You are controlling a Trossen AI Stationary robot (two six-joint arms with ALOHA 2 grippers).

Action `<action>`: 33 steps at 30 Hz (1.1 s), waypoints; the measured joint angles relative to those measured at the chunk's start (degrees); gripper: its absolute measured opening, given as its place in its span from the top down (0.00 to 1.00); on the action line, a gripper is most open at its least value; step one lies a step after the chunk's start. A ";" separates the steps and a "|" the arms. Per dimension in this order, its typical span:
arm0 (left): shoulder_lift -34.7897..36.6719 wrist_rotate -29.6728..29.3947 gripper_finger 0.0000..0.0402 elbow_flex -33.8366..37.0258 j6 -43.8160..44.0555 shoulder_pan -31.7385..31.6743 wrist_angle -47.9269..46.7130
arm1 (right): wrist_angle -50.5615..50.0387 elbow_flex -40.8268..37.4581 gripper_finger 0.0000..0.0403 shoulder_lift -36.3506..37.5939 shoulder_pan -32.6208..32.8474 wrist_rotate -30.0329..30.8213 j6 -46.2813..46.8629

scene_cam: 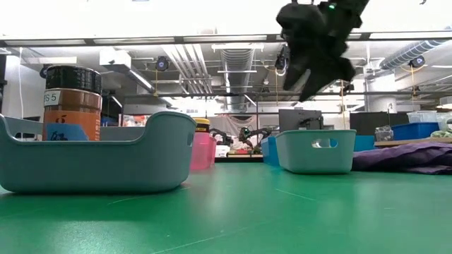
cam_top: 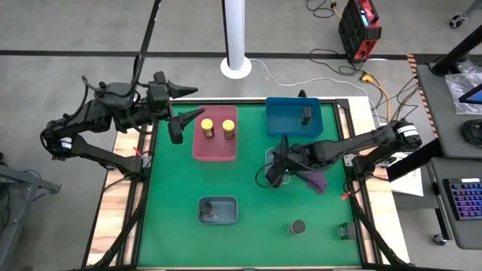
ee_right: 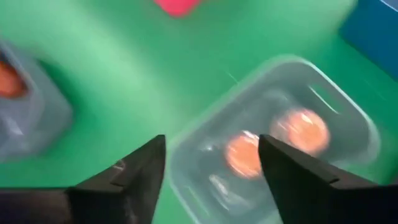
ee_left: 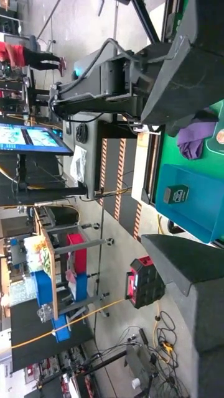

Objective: Sort spices by type
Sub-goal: Put the brown seasoning bottle into the small light blue bin

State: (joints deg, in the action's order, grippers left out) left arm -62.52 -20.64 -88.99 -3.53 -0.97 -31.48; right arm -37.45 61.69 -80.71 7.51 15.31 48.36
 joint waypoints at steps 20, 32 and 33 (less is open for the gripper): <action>0.33 -1.09 0.30 0.02 0.31 0.02 -1.85 | 4.18 0.15 0.98 -6.42 -6.78 -14.96 5.91; 0.63 -4.35 0.30 0.02 1.09 0.00 -2.82 | -5.38 2.39 0.98 -9.79 -6.03 -14.29 6.86; 0.64 -4.35 0.30 0.02 1.09 0.00 -2.86 | -6.09 2.98 0.98 -9.72 -6.01 -14.29 6.33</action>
State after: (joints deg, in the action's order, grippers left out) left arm -61.88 -24.99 -88.97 -2.44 -0.97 -34.34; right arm -43.55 64.67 -90.42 1.50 1.02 54.69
